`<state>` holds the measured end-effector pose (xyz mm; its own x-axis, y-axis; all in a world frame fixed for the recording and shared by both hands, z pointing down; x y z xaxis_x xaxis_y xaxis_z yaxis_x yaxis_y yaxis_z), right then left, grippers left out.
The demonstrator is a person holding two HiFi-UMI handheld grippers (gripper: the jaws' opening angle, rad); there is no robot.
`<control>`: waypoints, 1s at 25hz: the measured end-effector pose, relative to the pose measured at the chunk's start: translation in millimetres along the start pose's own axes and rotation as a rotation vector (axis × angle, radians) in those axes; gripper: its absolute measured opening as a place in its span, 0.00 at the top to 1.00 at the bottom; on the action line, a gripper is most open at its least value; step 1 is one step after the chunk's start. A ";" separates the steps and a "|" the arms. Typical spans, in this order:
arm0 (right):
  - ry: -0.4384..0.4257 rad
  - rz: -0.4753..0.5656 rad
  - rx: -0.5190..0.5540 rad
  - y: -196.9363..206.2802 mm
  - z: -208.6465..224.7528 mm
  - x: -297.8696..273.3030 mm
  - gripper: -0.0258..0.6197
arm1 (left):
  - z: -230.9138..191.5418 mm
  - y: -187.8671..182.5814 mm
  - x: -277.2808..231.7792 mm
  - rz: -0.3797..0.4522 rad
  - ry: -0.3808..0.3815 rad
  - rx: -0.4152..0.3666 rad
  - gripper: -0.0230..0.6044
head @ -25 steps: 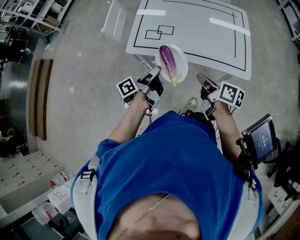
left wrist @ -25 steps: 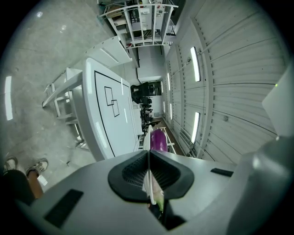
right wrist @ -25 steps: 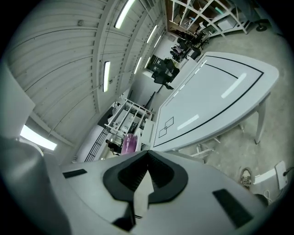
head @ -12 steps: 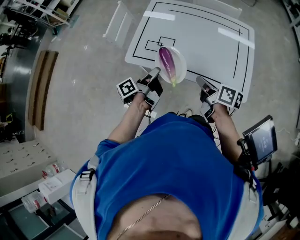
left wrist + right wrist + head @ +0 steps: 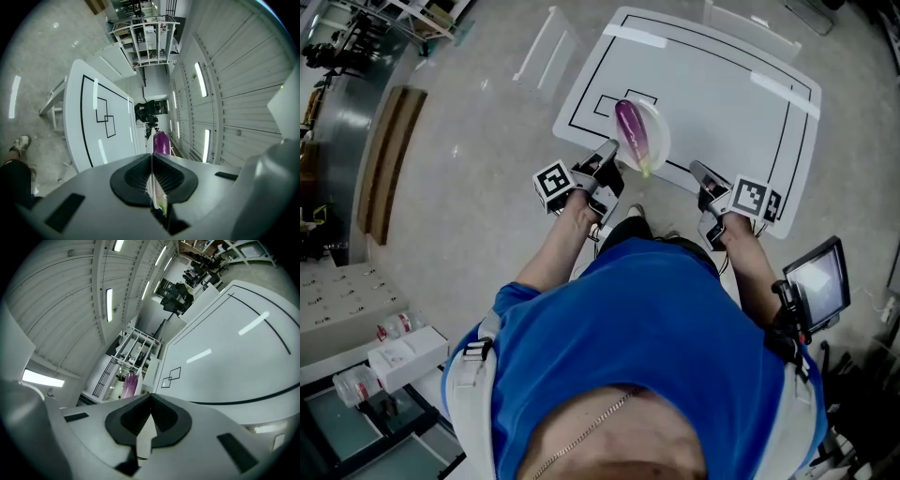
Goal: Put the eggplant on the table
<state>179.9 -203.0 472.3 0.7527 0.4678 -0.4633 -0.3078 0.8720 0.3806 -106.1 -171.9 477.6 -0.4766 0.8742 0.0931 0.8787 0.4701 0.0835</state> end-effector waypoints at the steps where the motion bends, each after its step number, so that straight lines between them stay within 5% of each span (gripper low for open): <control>1: 0.000 -0.005 0.001 -6.7 0.4 -5.3 0.96 | -1.5 -5.3 -4.9 0.005 -0.003 0.000 0.93; 25: 0.034 -0.030 0.034 -98.2 -27.4 -136.6 0.96 | -31.7 -148.4 -89.3 0.006 -0.021 0.005 0.93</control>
<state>91.4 -348.6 476.2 0.7407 0.4468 -0.5017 -0.2652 0.8806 0.3927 -194.9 -323.6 488.4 -0.4705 0.8794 0.0725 0.8817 0.4653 0.0781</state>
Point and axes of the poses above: the fingertips, and each gripper's own axes: x backward along the fingers, z to its right, y out of its underside, the point moved 8 cm from there along x, backward along the fingers, and after that the axes turned 10 degrees about y, right-handed, at the moved point
